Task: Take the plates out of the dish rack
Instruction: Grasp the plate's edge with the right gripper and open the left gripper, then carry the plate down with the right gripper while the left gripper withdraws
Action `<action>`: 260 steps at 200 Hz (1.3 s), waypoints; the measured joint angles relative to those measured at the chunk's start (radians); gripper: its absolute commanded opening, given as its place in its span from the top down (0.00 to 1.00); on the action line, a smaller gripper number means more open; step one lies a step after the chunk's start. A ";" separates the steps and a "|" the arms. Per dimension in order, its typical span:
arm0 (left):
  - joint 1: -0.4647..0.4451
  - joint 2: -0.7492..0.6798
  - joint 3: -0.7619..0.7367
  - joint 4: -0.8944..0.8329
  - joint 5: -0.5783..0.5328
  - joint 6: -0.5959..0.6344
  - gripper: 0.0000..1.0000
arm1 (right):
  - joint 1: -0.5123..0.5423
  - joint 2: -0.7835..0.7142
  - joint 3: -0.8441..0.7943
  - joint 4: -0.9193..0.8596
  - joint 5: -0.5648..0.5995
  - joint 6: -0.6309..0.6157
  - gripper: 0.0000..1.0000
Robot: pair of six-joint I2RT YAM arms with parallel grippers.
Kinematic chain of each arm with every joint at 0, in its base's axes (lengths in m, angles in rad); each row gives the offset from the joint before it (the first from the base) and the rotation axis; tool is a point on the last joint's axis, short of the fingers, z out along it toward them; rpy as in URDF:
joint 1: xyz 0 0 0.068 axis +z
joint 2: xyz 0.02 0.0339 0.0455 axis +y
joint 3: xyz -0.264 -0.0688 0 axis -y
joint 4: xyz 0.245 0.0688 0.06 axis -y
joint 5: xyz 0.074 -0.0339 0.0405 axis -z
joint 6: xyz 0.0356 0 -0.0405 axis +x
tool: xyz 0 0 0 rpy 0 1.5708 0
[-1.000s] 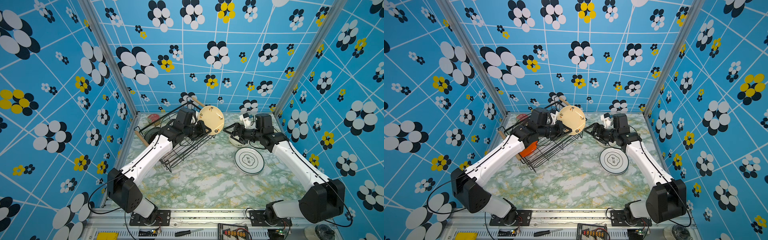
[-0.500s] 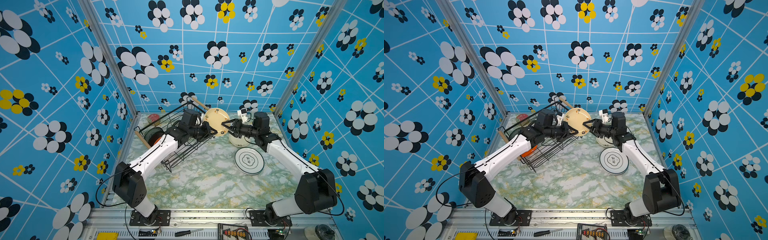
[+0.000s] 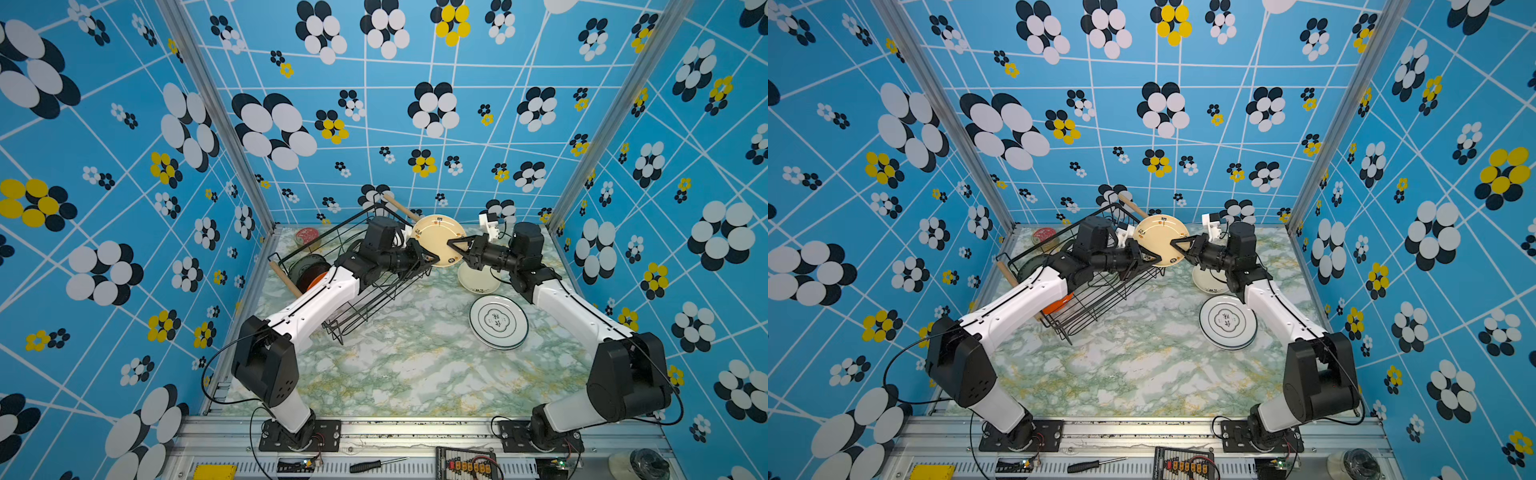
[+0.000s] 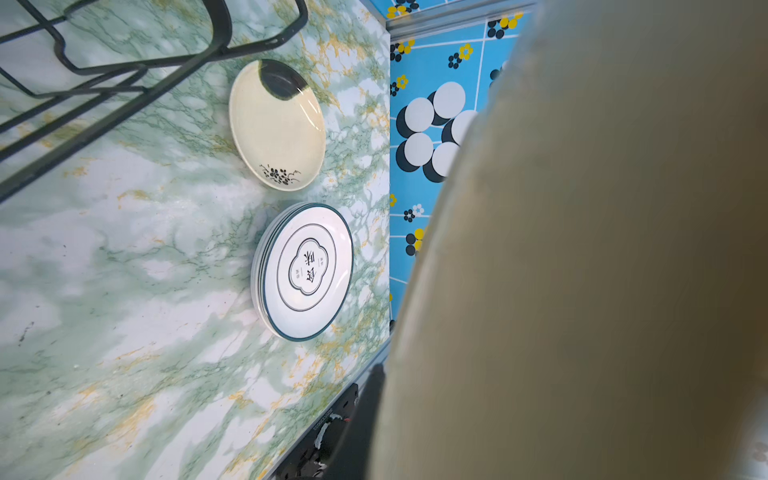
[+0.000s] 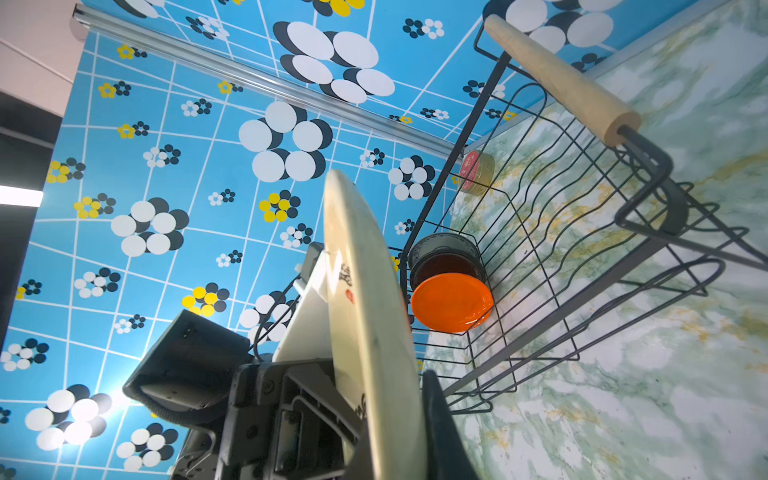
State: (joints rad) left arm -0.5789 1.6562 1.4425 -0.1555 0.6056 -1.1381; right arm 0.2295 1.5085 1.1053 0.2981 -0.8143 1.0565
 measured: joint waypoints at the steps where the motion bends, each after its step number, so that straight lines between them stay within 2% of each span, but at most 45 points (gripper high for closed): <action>1: 0.000 0.001 0.000 0.000 0.000 -0.002 0.70 | 0.000 0.000 0.000 -0.001 0.000 0.000 0.95; 18: -0.004 0.005 0.000 0.002 -0.008 0.017 0.58 | 0.000 0.004 0.000 -0.008 0.002 0.003 0.96; 26: -0.005 0.005 0.000 0.000 -0.011 0.026 0.48 | 0.000 0.004 0.000 -0.011 0.003 0.003 0.97; 57: -0.007 0.005 0.000 -0.018 -0.023 0.062 0.31 | -0.001 0.004 0.000 -0.021 0.003 0.003 1.00; 88: -0.013 -0.003 0.004 -0.091 -0.044 0.133 0.20 | -0.005 0.004 0.010 -0.081 -0.005 -0.025 1.00; 137: 0.019 -0.082 0.014 -0.268 -0.106 0.262 0.16 | -0.059 -0.008 0.116 -0.261 -0.007 -0.145 1.00; 148: 0.045 -0.110 0.014 -0.303 -0.121 0.290 0.10 | -0.080 -0.018 0.132 -0.297 -0.007 -0.167 1.00; 153: 0.057 -0.123 0.014 -0.316 -0.127 0.301 0.00 | -0.096 -0.024 0.138 -0.316 -0.006 -0.180 1.00; 214: 0.214 -0.238 0.012 -0.484 -0.203 0.417 0.01 | -0.279 -0.045 0.153 -0.460 -0.006 -0.265 1.00; 260: 0.274 -0.255 0.011 -0.583 -0.278 0.497 0.01 | -0.359 0.005 0.154 -0.576 0.060 -0.347 1.00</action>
State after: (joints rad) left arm -0.3046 1.4014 1.4540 -0.7387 0.3279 -0.6411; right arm -0.1295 1.5131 1.2591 -0.2779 -0.7544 0.7097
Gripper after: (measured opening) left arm 0.992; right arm 0.105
